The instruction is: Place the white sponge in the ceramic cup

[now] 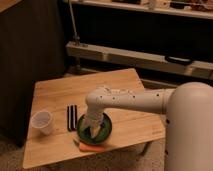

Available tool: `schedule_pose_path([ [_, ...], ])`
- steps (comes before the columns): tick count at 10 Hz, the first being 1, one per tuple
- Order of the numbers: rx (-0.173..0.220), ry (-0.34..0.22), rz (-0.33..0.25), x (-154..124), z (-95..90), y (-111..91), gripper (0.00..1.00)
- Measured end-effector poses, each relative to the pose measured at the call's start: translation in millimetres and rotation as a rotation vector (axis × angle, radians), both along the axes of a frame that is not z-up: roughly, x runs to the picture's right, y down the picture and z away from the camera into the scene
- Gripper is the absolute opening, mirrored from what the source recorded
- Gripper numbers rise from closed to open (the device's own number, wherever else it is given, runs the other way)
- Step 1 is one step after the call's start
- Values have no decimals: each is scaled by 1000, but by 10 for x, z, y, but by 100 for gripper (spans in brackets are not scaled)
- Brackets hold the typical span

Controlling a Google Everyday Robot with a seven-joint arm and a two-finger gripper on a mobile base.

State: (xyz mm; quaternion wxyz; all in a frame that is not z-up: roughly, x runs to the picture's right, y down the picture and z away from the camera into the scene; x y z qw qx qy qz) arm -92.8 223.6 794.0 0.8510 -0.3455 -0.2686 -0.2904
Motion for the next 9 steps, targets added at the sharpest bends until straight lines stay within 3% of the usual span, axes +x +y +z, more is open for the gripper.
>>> schedule_pose_path([
  [5, -2, -12, 12, -4, -31, -34, 34],
  [7, 9, -35, 36, -7, -148, -181, 34],
  [9, 11, -40, 34, -7, -216, -255, 43],
])
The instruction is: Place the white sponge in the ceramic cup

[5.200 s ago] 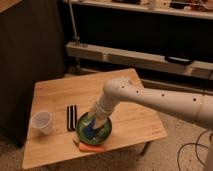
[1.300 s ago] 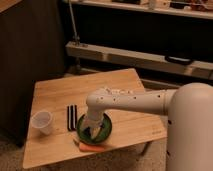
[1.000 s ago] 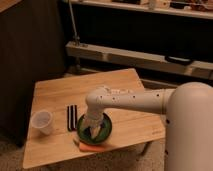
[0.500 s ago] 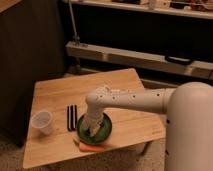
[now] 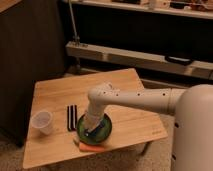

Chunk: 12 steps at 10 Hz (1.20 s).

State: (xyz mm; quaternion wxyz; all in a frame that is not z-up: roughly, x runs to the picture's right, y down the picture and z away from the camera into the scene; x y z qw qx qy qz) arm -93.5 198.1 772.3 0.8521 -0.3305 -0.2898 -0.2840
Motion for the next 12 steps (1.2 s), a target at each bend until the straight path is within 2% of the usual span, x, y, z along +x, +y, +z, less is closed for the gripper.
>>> schedule_pose_path([
  [1, 0, -2, -3, 3, -7, 7, 57],
  [3, 7, -6, -10, 16, -11, 22, 75],
  [4, 16, -15, -19, 19, -7, 48, 80],
  [7, 30, -23, -42, 40, 19, 123, 80],
  [12, 34, -5, -77, 28, 150, 243, 80],
])
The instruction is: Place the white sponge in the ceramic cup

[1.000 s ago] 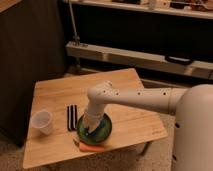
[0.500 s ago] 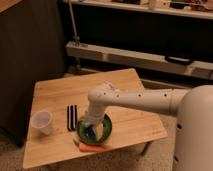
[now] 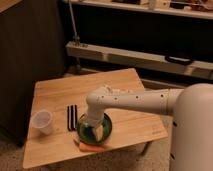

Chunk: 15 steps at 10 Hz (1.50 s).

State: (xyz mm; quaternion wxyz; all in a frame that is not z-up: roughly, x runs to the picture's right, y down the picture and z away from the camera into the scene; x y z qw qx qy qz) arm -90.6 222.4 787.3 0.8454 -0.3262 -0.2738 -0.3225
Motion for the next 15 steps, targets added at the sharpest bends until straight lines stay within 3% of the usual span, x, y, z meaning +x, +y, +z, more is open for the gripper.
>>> schedule_pose_path([
  [4, -6, 19, -43, 70, 110, 66, 79],
  [6, -10, 17, -52, 71, 127, 88, 63],
  [11, -5, 13, -83, -49, 70, 66, 12],
  [12, 3, 26, -65, -32, 28, 5, 3],
  [14, 16, 28, -4, -16, -112, -200, 0],
  [15, 22, 21, 51, -1, -270, -405, 0],
])
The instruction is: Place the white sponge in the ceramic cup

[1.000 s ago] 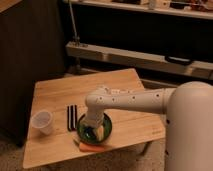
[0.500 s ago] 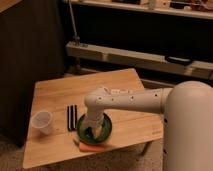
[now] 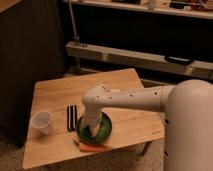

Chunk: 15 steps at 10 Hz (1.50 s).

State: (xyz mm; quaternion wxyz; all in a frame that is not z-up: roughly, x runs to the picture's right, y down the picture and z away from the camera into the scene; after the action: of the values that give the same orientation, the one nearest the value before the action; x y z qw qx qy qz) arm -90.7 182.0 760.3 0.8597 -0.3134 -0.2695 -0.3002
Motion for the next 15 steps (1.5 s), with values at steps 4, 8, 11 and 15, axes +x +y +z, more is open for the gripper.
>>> schedule_pose_path([
  [4, -52, -121, 299, 154, -496, -759, 0],
  [8, -221, -375, 476, -332, -641, -940, 0],
  [11, -300, -487, 455, -920, -889, -1002, 0],
  [15, -390, -595, 417, -1374, -1275, -1229, 0],
])
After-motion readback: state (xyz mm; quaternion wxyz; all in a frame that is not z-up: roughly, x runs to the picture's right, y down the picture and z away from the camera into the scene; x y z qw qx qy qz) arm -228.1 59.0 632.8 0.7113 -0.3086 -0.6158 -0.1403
